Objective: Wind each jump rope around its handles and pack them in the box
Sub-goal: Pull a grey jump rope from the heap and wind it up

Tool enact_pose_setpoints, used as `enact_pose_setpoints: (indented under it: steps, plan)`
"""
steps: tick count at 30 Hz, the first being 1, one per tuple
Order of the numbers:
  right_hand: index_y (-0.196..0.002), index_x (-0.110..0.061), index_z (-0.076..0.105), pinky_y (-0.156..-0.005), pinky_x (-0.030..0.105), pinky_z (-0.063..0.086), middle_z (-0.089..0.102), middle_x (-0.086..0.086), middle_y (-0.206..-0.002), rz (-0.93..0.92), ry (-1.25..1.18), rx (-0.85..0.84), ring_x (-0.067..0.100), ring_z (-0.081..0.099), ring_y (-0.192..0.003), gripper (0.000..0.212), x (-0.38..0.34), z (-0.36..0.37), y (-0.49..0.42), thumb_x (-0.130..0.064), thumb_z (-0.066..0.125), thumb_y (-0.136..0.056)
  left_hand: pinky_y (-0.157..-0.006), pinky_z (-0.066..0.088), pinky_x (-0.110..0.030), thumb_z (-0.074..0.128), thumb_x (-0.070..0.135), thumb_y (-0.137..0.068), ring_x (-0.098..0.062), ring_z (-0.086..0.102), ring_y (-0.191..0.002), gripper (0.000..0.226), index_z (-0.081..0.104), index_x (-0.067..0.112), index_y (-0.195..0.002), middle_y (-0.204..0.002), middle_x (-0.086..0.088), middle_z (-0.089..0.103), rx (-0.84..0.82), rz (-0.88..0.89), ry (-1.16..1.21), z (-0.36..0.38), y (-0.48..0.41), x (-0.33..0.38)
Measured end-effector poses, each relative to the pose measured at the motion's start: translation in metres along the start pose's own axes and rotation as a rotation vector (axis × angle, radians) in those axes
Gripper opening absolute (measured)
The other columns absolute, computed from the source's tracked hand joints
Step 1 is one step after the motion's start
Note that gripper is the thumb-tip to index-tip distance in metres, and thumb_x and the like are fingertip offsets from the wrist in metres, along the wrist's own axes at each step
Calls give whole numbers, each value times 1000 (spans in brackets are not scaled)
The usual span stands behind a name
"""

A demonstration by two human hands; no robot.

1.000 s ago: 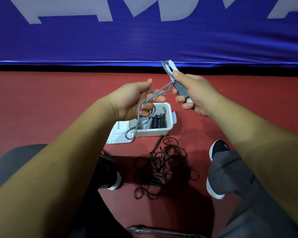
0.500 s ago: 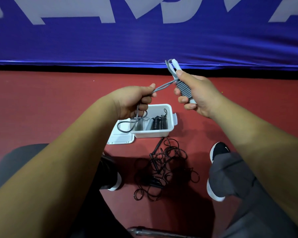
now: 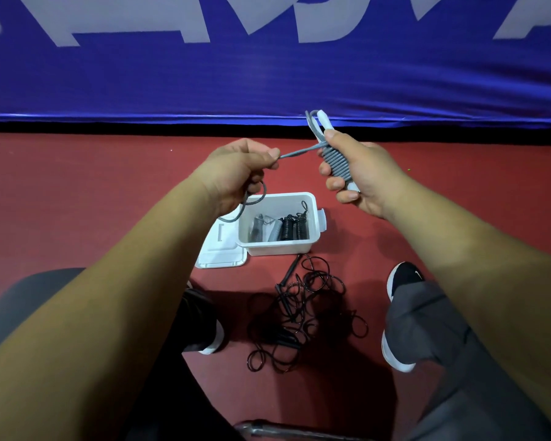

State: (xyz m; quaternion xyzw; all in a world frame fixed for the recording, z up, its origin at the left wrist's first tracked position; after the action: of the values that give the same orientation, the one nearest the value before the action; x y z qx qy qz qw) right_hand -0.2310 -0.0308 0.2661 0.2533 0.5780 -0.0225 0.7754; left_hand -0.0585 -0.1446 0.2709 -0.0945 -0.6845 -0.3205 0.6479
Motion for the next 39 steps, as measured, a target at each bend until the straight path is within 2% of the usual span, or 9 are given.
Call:
enact_pose_setpoints:
  steps: [2, 5, 8, 16, 20, 29, 32, 35, 39]
  plan:
    - [-103, -17, 61, -38, 18, 18, 59, 3, -74, 24, -57, -11, 12, 40, -51, 31, 1, 1, -2, -47, 64, -102, -51, 36, -21, 71, 12, -98, -6, 46, -53, 6, 71, 16, -101, -83, -3, 74, 13, 76, -117, 1, 3, 8]
    - [-102, -21, 57, -35, 18, 18, 57, 1, -74, 74, -127, -59, 10, 38, -49, 28, 4, 8, -1, -48, 61, -103, -55, 42, -12, 68, 15, -101, 3, 53, -54, 27, 73, 18, -128, -89, -2, 74, 13, 180, -404, 5, 5, 15]
    - [-97, -21, 56, -34, 18, 16, 54, -1, -73, 110, -162, -103, 8, 36, -48, 31, 7, 15, 3, -51, 60, -102, -52, 38, -9, 67, 20, -103, 6, 50, -49, 19, 79, 22, -118, -85, 3, 71, -18, 262, -636, 16, 7, 16]
    - [-96, -14, 57, -33, 18, 15, 54, -1, -72, 162, -95, -201, 6, 33, -45, 29, 8, 26, 13, -42, 56, -103, -83, 59, -53, 75, 18, -96, -14, 66, -73, 14, 84, 28, -93, -85, -12, 78, -129, 195, -653, 23, 1, 3]
    - [-93, -13, 56, -34, 18, 13, 53, -1, -72, 205, -35, -256, 7, 32, -45, 27, 14, 32, 20, -39, 52, -101, -88, 59, -55, 78, 19, -94, -11, 69, -71, 17, 82, 32, -84, -77, -5, 78, -149, 179, -719, 24, 0, 0]
    - [-98, -7, 57, -31, 13, 18, 55, 5, -69, 382, 173, -534, 4, 35, -38, 29, 40, 53, 42, -36, 58, -92, -61, 47, -28, 69, 2, -94, -11, 57, -60, 22, 77, 18, -81, -69, 1, 73, -216, 180, -776, 25, 7, 4]
    - [-105, -4, 62, -31, 13, 21, 58, 7, -71, 491, 337, -617, 6, 36, -36, 34, 59, 54, 52, -35, 60, -92, -69, 51, -29, 62, -6, -91, -12, 63, -75, 26, 77, 15, -95, -93, -10, 78, -302, 219, -781, 34, 11, 5]
    - [-120, -9, 70, -32, 13, 21, 58, 9, -74, 560, 453, -653, 7, 36, -39, 32, 72, 51, 55, -31, 56, -103, -67, 49, -25, 67, 6, -97, -8, 60, -70, 15, 78, 16, -96, -87, -1, 77, -280, 225, -747, 37, 9, 7]
    - [-95, -21, 76, -34, 13, 22, 56, 11, -75, 550, 551, -620, 11, 36, -44, 21, 78, 44, 50, -28, 59, -105, -61, 41, -8, 70, 7, -98, 8, 54, -57, 12, 79, 14, -99, -67, 22, 68, -272, 314, -781, 47, 13, 18]
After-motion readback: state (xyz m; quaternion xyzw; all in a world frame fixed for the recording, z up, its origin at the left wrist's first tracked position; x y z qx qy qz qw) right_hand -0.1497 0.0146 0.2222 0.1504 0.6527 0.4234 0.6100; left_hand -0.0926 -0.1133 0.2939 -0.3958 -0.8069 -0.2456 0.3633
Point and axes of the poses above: each hand's wrist, its own y-axis away from the middle knuckle, its own z-axis out of the palm, x = y × z, the point moved 10 cm from there along -y, towards the middle knuckle
